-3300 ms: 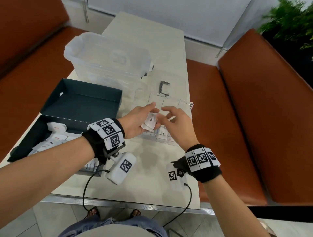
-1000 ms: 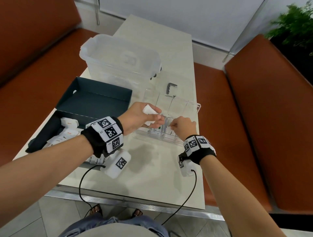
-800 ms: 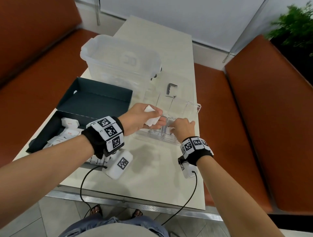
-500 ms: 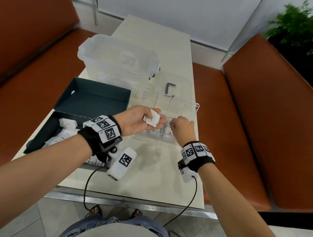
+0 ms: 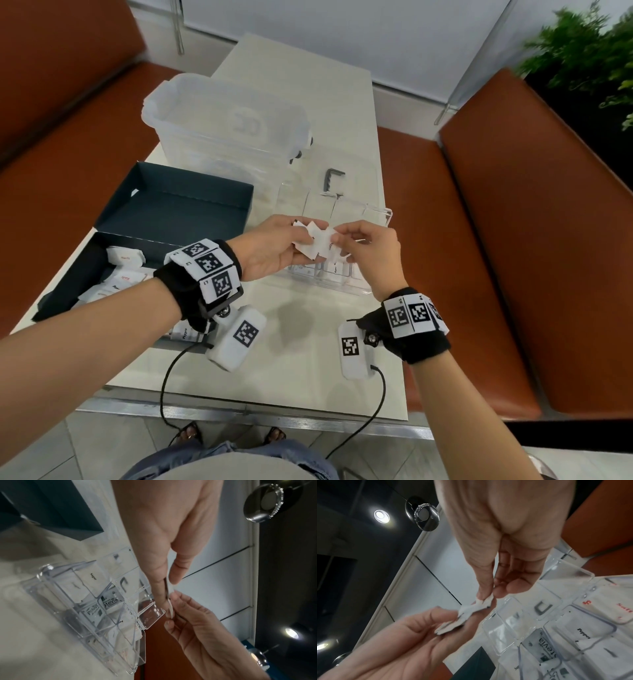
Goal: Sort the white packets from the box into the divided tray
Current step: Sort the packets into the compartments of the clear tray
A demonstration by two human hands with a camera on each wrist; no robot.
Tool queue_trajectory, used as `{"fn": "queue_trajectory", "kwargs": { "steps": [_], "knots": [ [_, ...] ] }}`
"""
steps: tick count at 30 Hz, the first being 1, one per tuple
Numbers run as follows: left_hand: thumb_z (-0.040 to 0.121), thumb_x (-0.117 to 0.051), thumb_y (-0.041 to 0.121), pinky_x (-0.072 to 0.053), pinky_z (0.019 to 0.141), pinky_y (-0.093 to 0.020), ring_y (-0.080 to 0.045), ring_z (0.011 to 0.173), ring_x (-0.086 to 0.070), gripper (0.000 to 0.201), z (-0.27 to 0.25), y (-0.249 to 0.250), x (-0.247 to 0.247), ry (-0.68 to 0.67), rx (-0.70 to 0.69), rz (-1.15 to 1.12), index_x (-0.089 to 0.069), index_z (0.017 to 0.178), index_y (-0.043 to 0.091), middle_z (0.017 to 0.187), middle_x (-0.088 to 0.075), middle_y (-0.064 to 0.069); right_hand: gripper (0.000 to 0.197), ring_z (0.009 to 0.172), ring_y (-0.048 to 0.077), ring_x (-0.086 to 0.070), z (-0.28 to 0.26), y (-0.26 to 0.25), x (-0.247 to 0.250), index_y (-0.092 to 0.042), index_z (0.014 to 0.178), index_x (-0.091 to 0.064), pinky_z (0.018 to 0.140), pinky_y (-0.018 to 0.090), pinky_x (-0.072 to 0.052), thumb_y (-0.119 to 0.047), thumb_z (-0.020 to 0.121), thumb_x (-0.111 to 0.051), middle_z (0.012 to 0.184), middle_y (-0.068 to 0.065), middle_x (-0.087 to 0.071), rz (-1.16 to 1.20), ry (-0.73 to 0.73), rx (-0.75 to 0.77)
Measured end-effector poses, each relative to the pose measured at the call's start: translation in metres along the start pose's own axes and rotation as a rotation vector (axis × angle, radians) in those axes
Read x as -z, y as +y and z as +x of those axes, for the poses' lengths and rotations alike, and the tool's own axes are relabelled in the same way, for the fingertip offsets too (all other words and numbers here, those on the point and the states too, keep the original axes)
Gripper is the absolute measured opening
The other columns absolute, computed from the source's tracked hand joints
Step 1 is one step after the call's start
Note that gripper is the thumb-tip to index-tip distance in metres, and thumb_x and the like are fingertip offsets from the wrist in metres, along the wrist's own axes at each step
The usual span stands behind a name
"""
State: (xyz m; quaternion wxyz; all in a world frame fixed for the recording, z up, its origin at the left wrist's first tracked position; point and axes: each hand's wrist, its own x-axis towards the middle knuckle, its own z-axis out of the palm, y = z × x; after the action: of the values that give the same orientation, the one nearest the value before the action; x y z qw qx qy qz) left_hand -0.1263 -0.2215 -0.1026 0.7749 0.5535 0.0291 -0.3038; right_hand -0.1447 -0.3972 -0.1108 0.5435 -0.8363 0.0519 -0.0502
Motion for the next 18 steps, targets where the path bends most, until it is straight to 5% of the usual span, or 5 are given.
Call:
{"fn": "queue_trajectory", "kwargs": {
  "steps": [4,8,12,18],
  "knots": [
    [0.094,-0.051,-0.008,-0.06,0.072,-0.027,-0.026,0.091,-0.071,0.028,0.0,-0.003,0.005,-0.009,-0.054,0.043,-0.056,0.121,-0.005,0.113,-0.065,-0.021,0.013,0.059,0.005,-0.06,0.003,0.001,0.011,-0.026,0.082,-0.074,0.057,0.018,-0.051,-0.013,0.081,-0.074,0.074,-0.002,-0.072,-0.003,-0.007,0.0],
    [0.085,-0.069,-0.001,-0.059,0.067,-0.026,-0.029,0.086,-0.073,0.024,-0.001,-0.004,0.011,0.007,-0.096,0.27,-0.06,0.107,-0.001,0.102,-0.07,-0.022,0.014,0.07,0.008,-0.062,0.008,-0.012,0.019,-0.026,0.088,-0.076,0.066,0.021,-0.054,-0.014,0.081,-0.074,0.078,-0.003,-0.073,-0.105,-0.162,0.1],
    [0.077,-0.079,0.005,-0.06,0.067,-0.027,-0.029,0.083,-0.074,0.028,-0.001,-0.002,0.015,0.009,-0.09,0.374,-0.066,0.102,0.004,0.095,-0.073,-0.016,0.019,0.058,0.002,-0.056,0.015,-0.023,0.017,-0.019,0.098,-0.076,0.065,0.015,-0.052,-0.014,0.08,-0.076,0.069,0.002,-0.065,-0.225,-0.28,0.146],
    [0.086,-0.07,0.01,-0.058,0.068,-0.022,-0.026,0.081,-0.074,0.019,-0.004,-0.002,0.011,0.044,-0.154,0.264,-0.065,0.104,0.006,0.105,-0.07,-0.012,0.007,0.055,0.011,-0.065,0.01,-0.018,0.005,-0.016,0.086,-0.075,0.06,0.022,-0.057,-0.011,0.081,-0.075,0.065,0.004,-0.07,-0.06,-0.09,0.03]
  ]
}}
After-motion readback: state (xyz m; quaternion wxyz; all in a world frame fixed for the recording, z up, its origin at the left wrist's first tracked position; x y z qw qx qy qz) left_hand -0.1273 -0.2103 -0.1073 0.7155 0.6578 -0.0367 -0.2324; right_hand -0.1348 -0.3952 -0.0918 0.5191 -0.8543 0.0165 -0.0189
